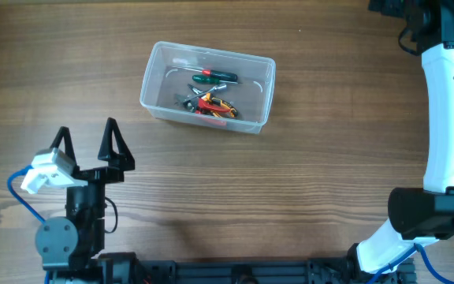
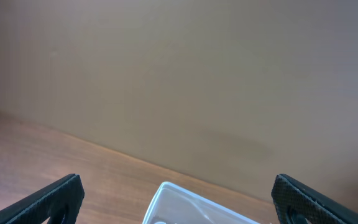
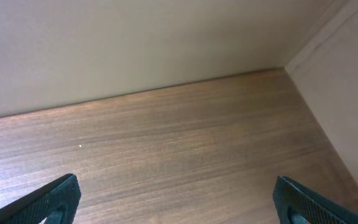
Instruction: Pack container
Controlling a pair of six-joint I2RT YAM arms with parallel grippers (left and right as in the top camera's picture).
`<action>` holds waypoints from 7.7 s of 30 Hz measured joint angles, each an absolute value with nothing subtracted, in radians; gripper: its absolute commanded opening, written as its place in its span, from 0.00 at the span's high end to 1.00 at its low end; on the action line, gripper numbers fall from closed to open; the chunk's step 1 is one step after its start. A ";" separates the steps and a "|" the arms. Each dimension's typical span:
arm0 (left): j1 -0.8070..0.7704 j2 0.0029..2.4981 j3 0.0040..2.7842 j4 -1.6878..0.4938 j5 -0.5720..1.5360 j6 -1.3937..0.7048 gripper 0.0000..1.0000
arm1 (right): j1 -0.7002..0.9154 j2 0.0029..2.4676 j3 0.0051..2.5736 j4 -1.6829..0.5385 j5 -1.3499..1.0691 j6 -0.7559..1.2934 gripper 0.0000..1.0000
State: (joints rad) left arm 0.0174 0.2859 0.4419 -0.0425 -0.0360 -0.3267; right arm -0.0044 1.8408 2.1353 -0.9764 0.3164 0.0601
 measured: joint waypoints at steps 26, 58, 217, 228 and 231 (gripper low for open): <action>0.018 0.038 0.110 0.008 -0.040 -0.410 0.00 | -0.004 1.841 2.135 -0.976 0.315 0.060 0.00; 0.018 0.015 0.015 -0.068 0.059 -0.152 0.00 | -0.004 1.841 2.135 -0.976 0.315 0.060 0.00; 0.018 0.015 0.015 -0.075 0.062 -0.105 0.00 | 0.004 0.071 0.013 0.221 -0.113 0.014 0.00; 0.018 0.015 0.015 -0.075 0.062 -0.105 0.00 | 0.004 0.019 0.009 0.132 -0.121 0.014 0.00; 0.018 0.015 0.015 -0.075 0.062 -0.105 0.00 | 0.004 0.019 0.009 0.108 -0.144 -0.010 0.00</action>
